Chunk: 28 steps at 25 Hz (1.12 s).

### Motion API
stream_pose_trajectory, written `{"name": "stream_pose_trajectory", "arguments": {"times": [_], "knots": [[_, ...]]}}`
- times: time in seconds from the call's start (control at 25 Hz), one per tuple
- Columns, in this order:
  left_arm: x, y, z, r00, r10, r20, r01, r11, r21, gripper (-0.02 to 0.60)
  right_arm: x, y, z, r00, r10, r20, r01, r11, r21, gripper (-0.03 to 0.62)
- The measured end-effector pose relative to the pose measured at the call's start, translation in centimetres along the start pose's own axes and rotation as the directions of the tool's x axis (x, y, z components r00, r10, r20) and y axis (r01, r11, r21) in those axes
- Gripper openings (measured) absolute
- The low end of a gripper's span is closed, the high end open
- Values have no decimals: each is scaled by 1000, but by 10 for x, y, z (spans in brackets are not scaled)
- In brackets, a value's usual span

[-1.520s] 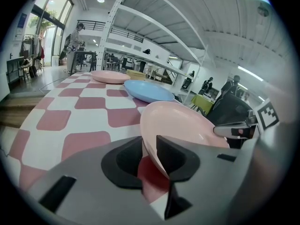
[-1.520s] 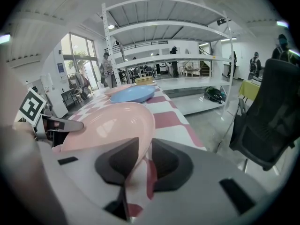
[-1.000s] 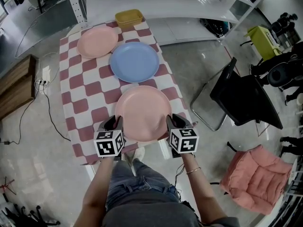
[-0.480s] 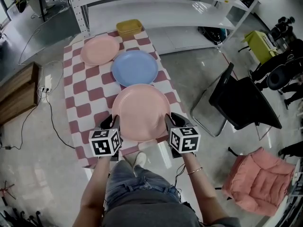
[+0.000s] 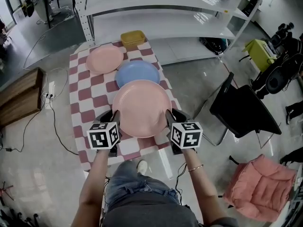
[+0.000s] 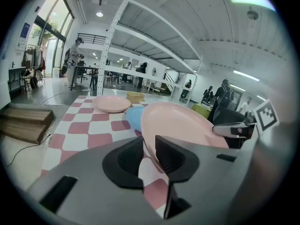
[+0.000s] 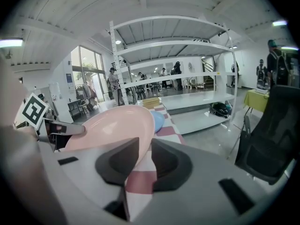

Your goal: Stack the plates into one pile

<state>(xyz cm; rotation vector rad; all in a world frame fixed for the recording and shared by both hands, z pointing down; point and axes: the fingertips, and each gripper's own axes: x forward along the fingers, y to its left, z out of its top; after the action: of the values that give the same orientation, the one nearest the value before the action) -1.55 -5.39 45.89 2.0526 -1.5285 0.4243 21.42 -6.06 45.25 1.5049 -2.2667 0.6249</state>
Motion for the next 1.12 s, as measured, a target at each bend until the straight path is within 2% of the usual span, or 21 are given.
{"name": "stream_pose_trajectory", "arguments": {"times": [0.48,0.8,1.12], "knots": [[54,31,49,1000,-6,0,6,1000,-20,84,57,-8,38,1000,-12,-16,12,1000,7,89],[103,55,92,999,-12,33,13,1000,-28,78,109,-17,64,999,-13,-29,13,1000,6,91],[159,71,108,1000,-17,26,17,1000,-13,77,160,-38,71,998,-35,-51,36,999,26,92]]}}
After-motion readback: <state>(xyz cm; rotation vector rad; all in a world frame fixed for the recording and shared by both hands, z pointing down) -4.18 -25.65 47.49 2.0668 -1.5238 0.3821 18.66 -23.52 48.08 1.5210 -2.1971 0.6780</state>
